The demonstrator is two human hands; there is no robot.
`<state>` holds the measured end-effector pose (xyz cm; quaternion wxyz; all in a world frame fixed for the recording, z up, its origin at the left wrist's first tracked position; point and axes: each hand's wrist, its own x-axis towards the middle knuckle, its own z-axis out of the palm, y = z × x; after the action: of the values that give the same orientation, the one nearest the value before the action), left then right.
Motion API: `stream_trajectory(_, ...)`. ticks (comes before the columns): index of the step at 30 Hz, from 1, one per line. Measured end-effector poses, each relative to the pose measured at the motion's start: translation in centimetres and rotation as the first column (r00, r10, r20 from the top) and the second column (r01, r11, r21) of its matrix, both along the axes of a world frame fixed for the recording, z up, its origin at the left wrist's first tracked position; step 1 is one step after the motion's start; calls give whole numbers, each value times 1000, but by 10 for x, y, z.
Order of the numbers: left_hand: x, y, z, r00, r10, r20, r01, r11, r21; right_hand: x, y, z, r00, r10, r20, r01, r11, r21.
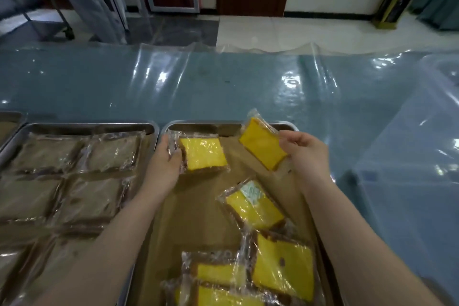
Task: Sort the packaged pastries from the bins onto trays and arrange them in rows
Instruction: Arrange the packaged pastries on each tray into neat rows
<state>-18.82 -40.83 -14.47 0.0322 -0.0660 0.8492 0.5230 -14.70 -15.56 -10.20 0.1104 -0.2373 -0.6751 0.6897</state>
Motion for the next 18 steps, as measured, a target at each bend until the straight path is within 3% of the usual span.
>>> stream_trajectory(2,-3,5,-2,983,-53,-177,0,958,-286,-8,-4,-5,992,90,-89,-79,989,123)
stream_trajectory(3,-3,8,-6,955,-149,-257,7,877,-480,-10,-4,-9,980,182,-75,-158,956,246)
stream_trajectory(4,-2,10,-10,926,-266,-269,39,774,-632,-11,-4,-15,959,284,8,-261,872,415)
stream_trajectory(5,-1,13,-15,906,-367,-213,111,689,-716,-10,-2,-23,920,366,139,-375,726,576)
stream_trajectory(7,2,20,-27,887,-459,-37,274,592,-758,-2,3,-38,865,367,342,-488,461,741)
stream_trajectory(8,3,22,-35,882,-471,29,320,551,-771,3,4,-44,879,327,348,-464,413,784)
stream_trajectory(11,1,24,-52,866,-495,76,328,445,-833,13,4,-54,934,241,264,-343,393,853)
stream_trajectory(15,-7,18,-58,839,-542,58,329,417,-847,10,-12,-63,832,431,350,-527,414,742)
stream_trajectory(18,-11,14,-58,816,-577,24,322,420,-849,4,-15,-78,737,465,490,-642,256,723)
